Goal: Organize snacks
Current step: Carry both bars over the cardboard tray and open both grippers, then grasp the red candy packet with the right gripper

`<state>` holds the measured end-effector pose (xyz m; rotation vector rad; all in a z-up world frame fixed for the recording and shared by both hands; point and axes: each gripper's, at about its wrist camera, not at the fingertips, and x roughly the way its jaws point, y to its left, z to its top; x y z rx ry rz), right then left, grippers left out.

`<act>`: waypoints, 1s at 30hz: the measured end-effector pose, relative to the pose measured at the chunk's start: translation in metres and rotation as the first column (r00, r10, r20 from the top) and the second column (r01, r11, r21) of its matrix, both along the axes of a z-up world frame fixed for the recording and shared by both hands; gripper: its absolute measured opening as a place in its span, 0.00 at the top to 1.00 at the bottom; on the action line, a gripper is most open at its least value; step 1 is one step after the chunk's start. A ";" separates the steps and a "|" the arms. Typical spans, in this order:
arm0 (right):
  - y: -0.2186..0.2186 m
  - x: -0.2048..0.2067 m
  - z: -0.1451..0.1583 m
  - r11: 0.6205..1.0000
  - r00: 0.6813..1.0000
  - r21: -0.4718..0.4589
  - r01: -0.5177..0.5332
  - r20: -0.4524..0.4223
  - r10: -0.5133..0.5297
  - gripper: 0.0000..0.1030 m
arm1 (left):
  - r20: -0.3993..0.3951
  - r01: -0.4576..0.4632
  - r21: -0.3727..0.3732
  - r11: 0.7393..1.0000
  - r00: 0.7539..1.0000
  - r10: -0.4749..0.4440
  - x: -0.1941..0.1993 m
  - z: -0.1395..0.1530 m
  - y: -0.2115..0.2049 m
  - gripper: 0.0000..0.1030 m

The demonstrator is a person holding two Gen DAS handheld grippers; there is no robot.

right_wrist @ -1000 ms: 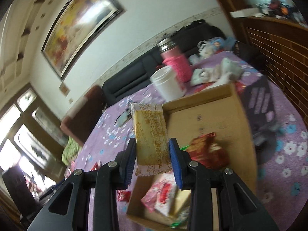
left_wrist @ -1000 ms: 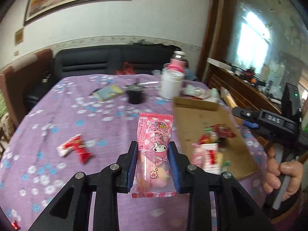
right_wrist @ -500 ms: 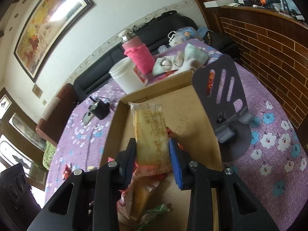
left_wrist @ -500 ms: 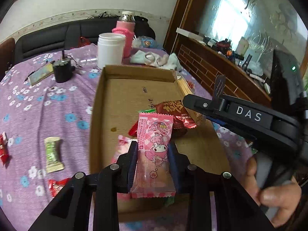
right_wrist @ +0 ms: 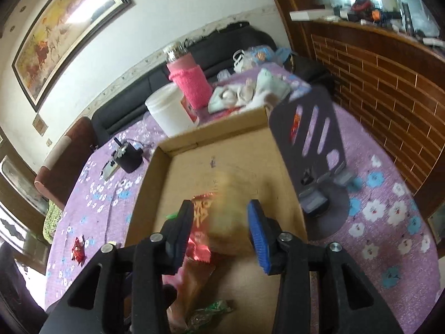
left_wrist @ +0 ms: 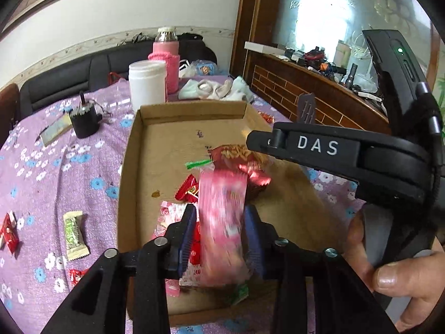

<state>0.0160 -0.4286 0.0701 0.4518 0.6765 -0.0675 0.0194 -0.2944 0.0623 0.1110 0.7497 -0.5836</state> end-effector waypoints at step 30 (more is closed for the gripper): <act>0.127 -0.020 0.017 0.870 0.864 -0.148 -0.469 0.126 0.487 0.60 | 0.050 -0.421 -0.015 0.907 0.906 0.421 0.038 0.016 0.264 0.52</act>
